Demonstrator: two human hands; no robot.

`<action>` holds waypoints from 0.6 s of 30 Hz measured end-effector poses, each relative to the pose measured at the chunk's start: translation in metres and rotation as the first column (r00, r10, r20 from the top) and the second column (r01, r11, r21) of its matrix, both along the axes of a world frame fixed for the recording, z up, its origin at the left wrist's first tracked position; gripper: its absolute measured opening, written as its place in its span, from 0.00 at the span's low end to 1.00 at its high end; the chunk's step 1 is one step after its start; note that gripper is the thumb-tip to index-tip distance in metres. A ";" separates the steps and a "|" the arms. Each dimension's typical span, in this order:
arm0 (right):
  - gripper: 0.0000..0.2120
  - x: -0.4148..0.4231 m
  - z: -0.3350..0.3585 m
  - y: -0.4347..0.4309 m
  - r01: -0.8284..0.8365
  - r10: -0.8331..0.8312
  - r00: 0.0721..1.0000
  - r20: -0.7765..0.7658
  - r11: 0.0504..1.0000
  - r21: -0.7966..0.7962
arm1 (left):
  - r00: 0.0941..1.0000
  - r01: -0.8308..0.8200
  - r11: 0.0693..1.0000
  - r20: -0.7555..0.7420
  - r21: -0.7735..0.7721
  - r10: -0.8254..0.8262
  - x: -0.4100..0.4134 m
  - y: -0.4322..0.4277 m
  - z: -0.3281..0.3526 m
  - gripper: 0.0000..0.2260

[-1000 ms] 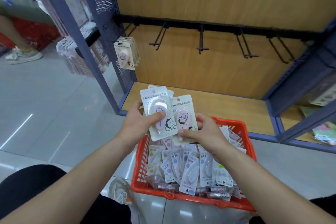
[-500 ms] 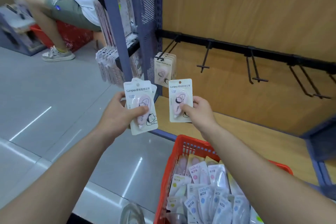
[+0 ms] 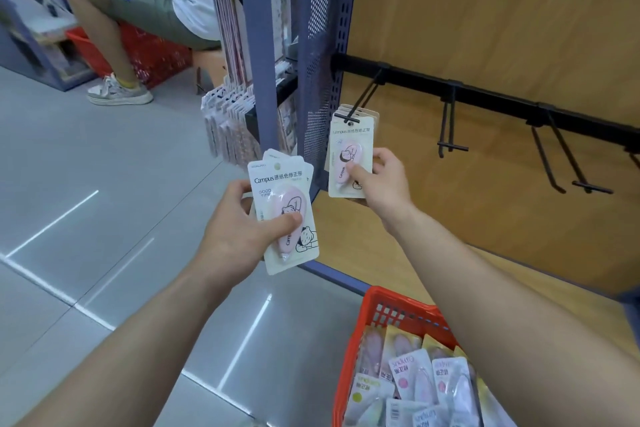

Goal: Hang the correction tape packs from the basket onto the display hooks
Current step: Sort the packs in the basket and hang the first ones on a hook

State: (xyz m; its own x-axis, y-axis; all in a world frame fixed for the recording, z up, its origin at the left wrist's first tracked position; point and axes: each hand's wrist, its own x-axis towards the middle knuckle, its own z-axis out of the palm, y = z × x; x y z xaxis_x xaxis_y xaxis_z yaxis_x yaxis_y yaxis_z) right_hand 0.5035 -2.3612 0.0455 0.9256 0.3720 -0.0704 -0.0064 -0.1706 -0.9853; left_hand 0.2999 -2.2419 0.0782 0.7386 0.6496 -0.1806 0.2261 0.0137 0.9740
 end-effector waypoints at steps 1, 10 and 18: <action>0.07 0.002 -0.002 0.001 0.012 -0.012 1.000 -0.012 1.000 0.002 | 1.000 -0.001 1.000 0.001 -0.001 0.001 0.000 0.001 0.000 0.24; 0.25 0.015 -0.005 0.006 0.162 -0.143 0.987 0.078 0.925 -0.345 | 1.000 0.000 0.998 0.020 -0.069 0.001 0.004 0.001 0.000 0.23; 0.04 -0.090 0.016 -0.034 -0.330 0.332 0.942 -0.047 0.943 0.039 | 1.000 0.010 0.995 0.023 -0.103 -0.008 0.012 -0.008 0.000 0.24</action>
